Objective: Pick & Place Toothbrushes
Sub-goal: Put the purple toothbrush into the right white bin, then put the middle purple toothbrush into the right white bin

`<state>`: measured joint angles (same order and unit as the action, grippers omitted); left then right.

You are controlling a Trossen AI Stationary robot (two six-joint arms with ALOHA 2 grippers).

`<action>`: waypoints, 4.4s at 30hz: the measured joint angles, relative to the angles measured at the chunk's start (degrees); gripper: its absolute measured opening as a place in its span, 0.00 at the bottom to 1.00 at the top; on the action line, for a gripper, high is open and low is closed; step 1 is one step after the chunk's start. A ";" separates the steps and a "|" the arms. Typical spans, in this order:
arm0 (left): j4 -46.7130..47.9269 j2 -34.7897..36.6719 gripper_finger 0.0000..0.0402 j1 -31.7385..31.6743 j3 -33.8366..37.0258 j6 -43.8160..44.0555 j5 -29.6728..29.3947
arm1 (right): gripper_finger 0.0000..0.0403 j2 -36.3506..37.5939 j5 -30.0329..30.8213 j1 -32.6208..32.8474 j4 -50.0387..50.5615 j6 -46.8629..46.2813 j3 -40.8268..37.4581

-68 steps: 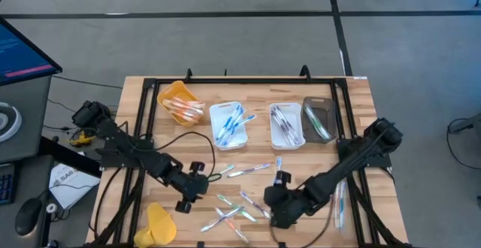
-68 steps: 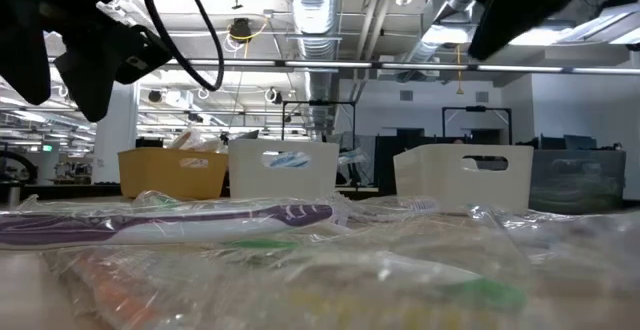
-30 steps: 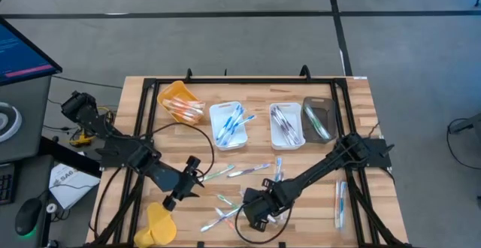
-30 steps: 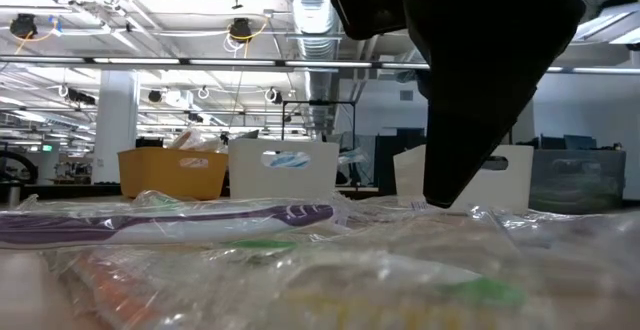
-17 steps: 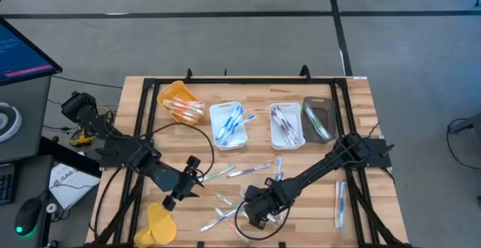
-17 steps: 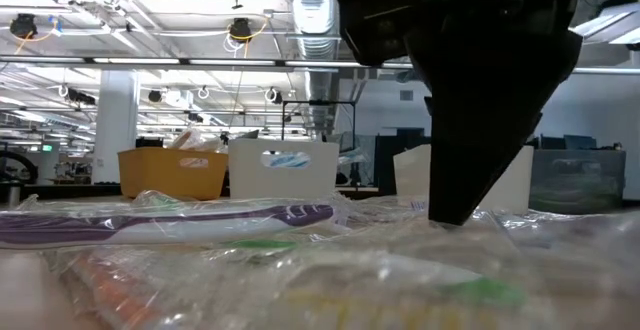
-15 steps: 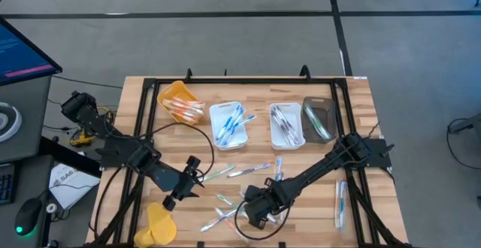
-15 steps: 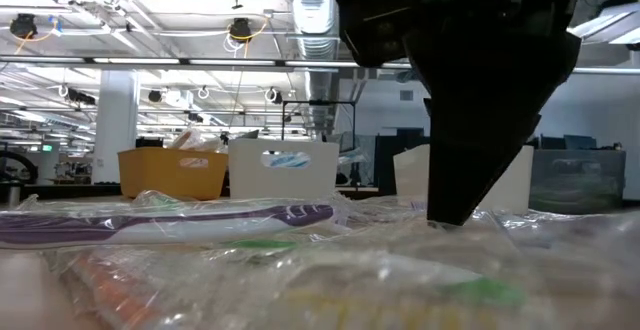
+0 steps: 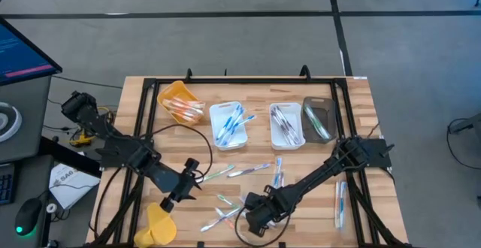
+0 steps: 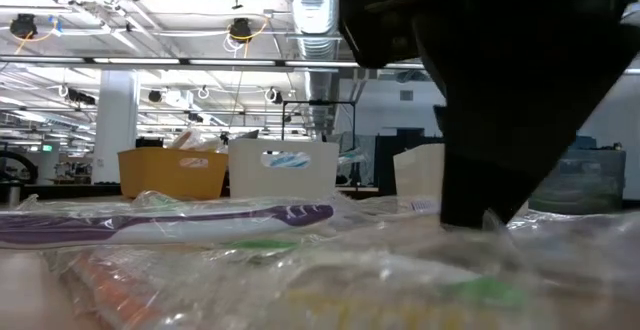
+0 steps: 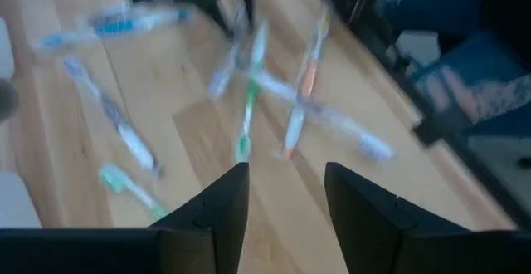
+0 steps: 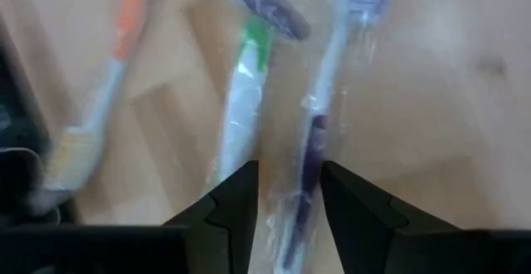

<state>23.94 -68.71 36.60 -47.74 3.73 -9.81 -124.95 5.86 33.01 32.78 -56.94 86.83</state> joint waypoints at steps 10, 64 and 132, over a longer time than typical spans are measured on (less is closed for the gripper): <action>-0.78 0.31 0.38 0.11 7.03 7.73 0.22 | 0.28 -1.27 -0.82 -1.12 -1.13 0.82 0.02; -57.52 0.44 0.38 0.07 34.75 -5.22 -2.66 | 0.00 7.71 22.27 -6.25 57.17 -6.78 32.93; -58.75 0.85 0.38 0.07 34.79 -3.37 -0.39 | 0.31 34.36 17.95 -36.39 20.07 13.03 -27.03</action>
<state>-34.81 -67.85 36.66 -12.95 0.36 -10.20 -90.59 23.81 -3.38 52.84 -43.91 59.80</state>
